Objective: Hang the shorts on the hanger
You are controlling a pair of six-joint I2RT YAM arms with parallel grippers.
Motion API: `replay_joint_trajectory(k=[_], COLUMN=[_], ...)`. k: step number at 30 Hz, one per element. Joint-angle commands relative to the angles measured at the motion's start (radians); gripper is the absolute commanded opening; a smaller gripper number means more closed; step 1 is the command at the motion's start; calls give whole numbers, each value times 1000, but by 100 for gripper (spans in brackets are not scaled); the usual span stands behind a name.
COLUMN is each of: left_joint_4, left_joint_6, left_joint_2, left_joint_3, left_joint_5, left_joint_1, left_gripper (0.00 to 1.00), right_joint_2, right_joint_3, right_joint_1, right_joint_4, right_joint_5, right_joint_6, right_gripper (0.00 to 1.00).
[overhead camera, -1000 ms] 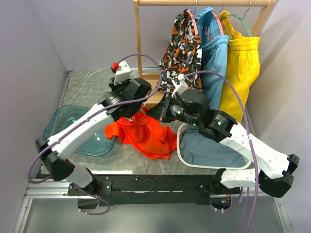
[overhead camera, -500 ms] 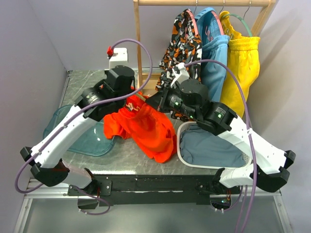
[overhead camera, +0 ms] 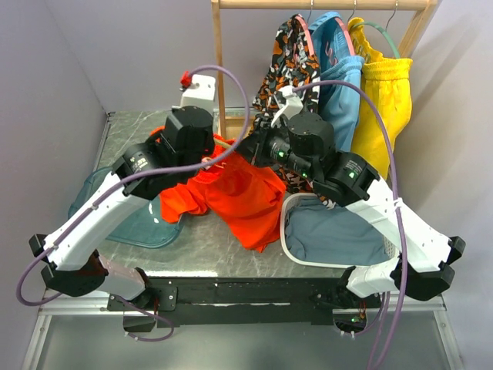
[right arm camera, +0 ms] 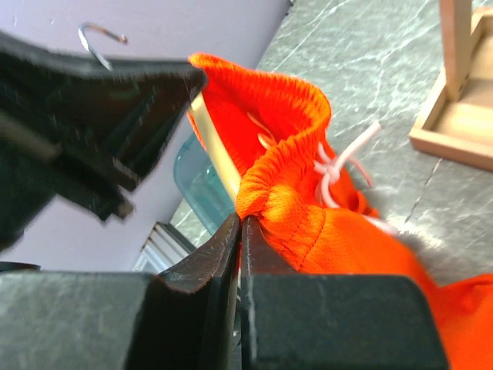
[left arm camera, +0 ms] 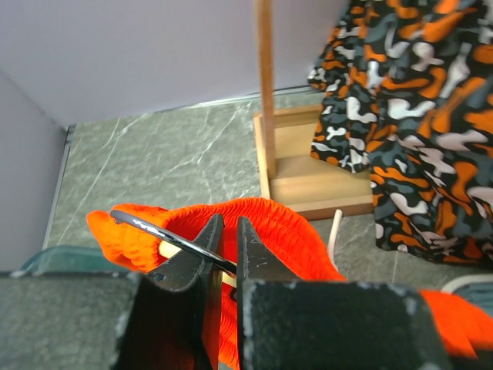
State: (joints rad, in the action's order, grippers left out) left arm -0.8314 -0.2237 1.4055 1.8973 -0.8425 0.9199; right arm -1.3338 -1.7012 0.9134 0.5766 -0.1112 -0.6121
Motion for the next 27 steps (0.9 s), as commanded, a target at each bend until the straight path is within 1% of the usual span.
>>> replay_joint_trajectory(k=[1, 3, 4, 6, 7, 9, 10, 12, 13, 15, 16, 17, 18, 19, 23, 24, 25, 27], left_joint_4=[135, 146, 146, 149, 149, 152, 152, 149, 146, 147, 140, 135, 132, 130, 112, 109, 107, 106], left_joint_6=[64, 75, 72, 63, 63, 67, 64, 61, 60, 60, 55, 49, 46, 46, 35, 32, 30, 26], left_joint_2=[-48, -54, -56, -69, -69, -74, -77, -76, -74, -68, -65, -56, -54, -53, -24, -20, -17, -10], left_joint_3=[-20, -30, -36, -43, -43, -47, -55, -56, -61, -64, -58, -52, -47, -43, -18, -12, -7, -4], left_joint_5=[-10, -17, 0, -3, -12, -30, -29, -33, -39, -44, -47, -47, -49, -44, -41, -41, -37, -33], left_joint_1=[92, 108, 109, 109, 109, 109, 109, 109, 109, 109, 109, 109, 109, 109, 109, 109, 109, 109], left_gripper=[1, 1, 1, 1, 1, 1, 1, 1, 1, 1, 1, 1, 1, 1, 1, 1, 1, 1], right_joint_2=[-13, -2, 14, 39, 73, 113, 148, 176, 200, 225, 251, 265, 275, 288, 280, 269, 248, 222], right_joint_3=[-64, -48, -29, -6, 24, 60, 90, 103, 110, 118, 138, 152, 181, 198, 235, 238, 239, 232], right_joint_1=[-18, -18, -18, -18, -18, -18, -18, -16, -15, -8, 16, 40, 67, 131, 263, 283, 295, 332], right_joint_4=[-43, -56, -61, -75, -83, -104, -109, -81, -69, -35, -29, -21, -15, -15, -12, -11, -11, -20], right_joint_5=[-16, 1, 11, 28, 44, 64, 94, 108, 129, 165, 163, 119, 111, 69, -119, -175, -195, -241], right_joint_6=[86, 100, 104, 132, 144, 187, 201, 244, 252, 275, 284, 299, 307, 322, 333, 333, 330, 330], right_gripper=[9, 12, 18, 23, 28, 33, 39, 45, 50, 55, 60, 63, 65, 69, 79, 80, 84, 87])
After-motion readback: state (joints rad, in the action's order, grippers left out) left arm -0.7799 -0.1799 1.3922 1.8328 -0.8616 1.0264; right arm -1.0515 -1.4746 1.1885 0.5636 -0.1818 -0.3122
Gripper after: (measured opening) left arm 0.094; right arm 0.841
